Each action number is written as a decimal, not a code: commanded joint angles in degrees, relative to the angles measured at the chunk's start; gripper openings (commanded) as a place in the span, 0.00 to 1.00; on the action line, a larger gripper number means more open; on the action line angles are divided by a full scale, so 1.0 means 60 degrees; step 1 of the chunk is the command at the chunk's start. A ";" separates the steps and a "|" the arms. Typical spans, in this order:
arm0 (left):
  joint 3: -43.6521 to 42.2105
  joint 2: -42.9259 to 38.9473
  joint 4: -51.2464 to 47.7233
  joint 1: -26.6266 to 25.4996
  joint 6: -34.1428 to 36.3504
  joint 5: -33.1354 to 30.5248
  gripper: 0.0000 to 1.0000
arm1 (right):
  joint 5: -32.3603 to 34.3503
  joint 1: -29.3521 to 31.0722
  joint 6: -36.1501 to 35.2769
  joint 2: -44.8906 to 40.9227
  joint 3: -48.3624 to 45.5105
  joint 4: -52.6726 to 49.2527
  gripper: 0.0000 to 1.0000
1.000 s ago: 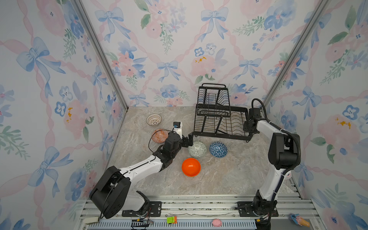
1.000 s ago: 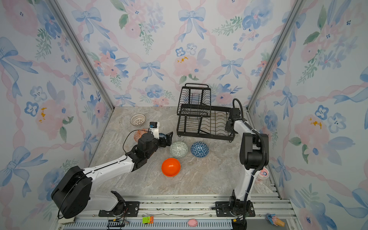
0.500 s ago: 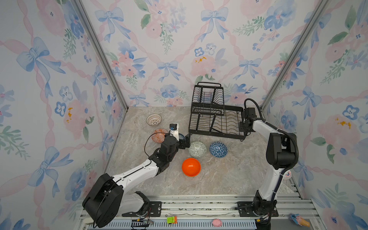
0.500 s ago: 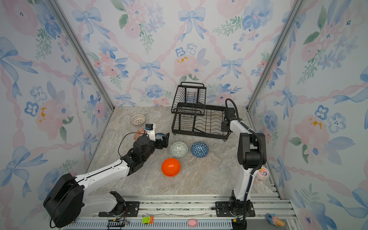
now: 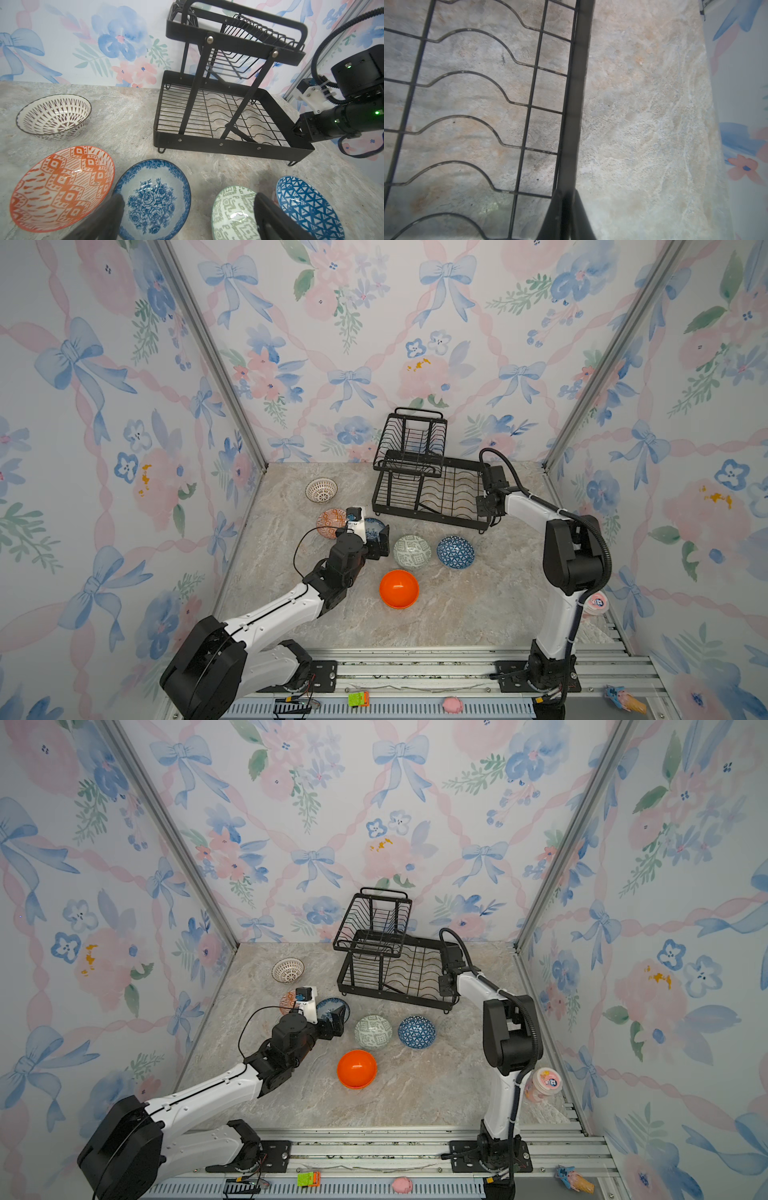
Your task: Load the bowls into the dish rack
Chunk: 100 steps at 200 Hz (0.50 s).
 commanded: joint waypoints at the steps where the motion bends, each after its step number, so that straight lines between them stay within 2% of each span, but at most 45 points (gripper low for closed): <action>1: -0.0187 -0.0353 -0.0170 0.0108 -0.0224 -0.0121 0.98 | -0.0292 0.0268 -0.0729 0.0364 0.0121 -0.0277 0.06; 49: -0.0257 -0.0554 -0.0390 0.0220 -0.0306 -0.0126 0.98 | -0.0655 0.0558 -0.1549 0.0049 -0.0335 0.0319 0.04; 64: -0.0247 -0.0559 -0.0480 0.0221 -0.0368 -0.0120 0.98 | -0.0688 0.0662 -0.1699 -0.0019 -0.0457 0.0441 0.00; 100: -0.0265 -0.0657 -0.0633 0.0229 -0.0543 -0.0074 0.98 | -0.0680 0.0976 -0.2111 -0.0341 -0.0975 0.0797 0.00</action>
